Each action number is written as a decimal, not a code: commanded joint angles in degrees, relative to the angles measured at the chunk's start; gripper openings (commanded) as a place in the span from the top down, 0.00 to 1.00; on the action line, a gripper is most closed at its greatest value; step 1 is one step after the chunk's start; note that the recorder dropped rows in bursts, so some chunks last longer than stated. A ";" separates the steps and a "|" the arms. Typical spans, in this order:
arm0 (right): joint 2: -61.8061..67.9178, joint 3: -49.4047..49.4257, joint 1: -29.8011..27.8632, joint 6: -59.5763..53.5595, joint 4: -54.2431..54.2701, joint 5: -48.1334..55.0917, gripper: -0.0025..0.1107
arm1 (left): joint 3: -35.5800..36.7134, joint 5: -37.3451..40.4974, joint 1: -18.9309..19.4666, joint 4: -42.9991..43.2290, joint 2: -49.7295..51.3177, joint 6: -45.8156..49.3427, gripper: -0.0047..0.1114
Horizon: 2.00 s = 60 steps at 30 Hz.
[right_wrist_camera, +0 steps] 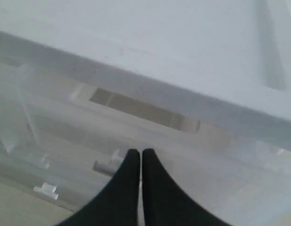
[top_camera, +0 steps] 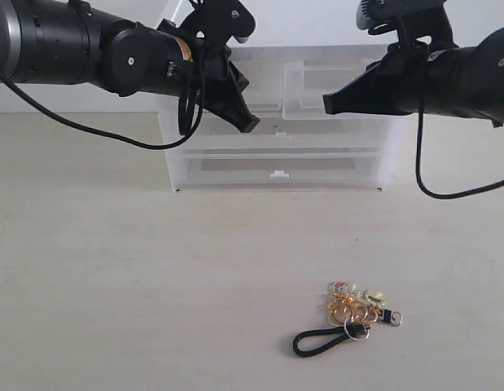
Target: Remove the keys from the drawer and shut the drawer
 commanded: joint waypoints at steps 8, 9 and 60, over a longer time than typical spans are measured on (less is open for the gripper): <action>7.86 -10.78 -0.05 -0.35 -0.91 0.96 0.98 | -0.52 -5.98 2.25 -0.21 0.89 -1.49 0.92; 7.74 -11.04 -0.05 -0.35 -0.91 1.79 0.98 | -0.52 -5.93 2.25 -0.21 0.89 -1.62 0.92; -47.06 31.89 -0.05 9.42 1.03 0.30 0.98 | 18.21 5.23 -12.73 -0.41 -27.50 -12.37 0.92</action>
